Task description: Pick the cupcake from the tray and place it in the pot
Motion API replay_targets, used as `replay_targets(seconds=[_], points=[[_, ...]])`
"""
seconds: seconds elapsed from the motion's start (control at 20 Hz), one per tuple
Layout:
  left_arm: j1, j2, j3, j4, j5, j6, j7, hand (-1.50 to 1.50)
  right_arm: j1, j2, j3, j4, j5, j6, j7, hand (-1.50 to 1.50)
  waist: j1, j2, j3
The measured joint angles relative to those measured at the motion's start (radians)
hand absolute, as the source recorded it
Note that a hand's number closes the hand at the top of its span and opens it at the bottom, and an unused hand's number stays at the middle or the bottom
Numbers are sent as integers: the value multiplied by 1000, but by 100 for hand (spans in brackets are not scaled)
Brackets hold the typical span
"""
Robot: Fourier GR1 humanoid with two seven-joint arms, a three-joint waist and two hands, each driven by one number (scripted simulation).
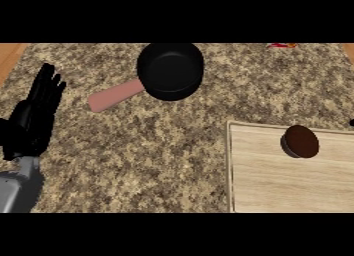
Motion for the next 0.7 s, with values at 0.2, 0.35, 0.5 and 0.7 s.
replay_targets(seconds=[0.2,0.35,0.5,0.7], points=[[0,1,8,-7,-1,4,20,0,-30,-79,68,-8,78,50,30,-150,-6,-5,-2],[3,0,6,-3,-13,9,20,0,-54,-130,149,-64,154,81,83,-150,-10,-9,-4],[-10,-1,12,8,-13,8,27,0,-73,-165,226,-121,234,97,115,-150,-14,-10,-5],[0,8,34,14,-4,-10,19,0,-82,-195,307,-214,319,122,174,-150,-21,-13,-5]])
